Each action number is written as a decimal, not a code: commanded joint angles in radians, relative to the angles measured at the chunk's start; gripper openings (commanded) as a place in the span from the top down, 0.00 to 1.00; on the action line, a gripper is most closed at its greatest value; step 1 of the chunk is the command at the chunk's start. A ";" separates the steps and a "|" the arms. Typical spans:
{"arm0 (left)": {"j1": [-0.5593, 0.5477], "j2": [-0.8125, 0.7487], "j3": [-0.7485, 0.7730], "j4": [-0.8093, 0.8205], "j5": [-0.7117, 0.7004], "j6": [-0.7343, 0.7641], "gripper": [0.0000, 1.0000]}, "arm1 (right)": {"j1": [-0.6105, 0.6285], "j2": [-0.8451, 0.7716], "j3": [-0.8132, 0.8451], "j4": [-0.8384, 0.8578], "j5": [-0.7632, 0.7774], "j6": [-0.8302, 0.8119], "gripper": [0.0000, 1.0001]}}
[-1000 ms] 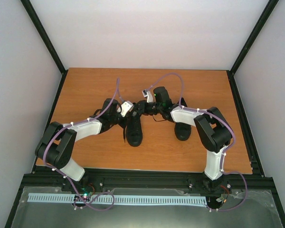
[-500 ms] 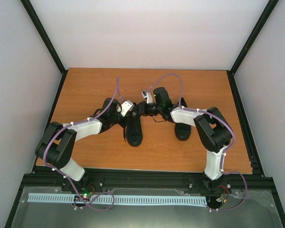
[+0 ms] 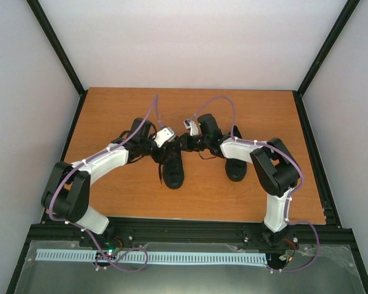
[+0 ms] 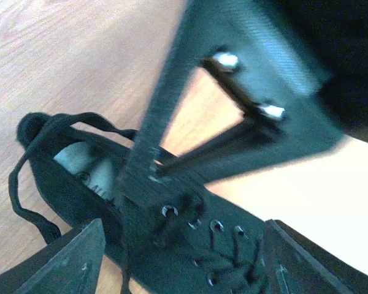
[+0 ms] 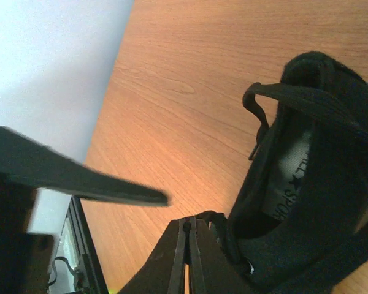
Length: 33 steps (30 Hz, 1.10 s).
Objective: Tie the shoes
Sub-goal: Wrap the shoelace around the shoelace.
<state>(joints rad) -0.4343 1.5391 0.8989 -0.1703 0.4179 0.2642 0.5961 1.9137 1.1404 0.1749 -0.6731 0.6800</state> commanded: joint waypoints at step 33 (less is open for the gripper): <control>0.143 0.481 0.583 -0.461 -0.007 0.281 0.83 | -0.002 -0.013 0.053 -0.101 0.022 -0.103 0.97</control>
<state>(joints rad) -0.2874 1.9976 1.4445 -0.6426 0.4007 0.5297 0.5957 1.9137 1.1664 0.0811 -0.6621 0.5915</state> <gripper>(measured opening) 0.333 0.032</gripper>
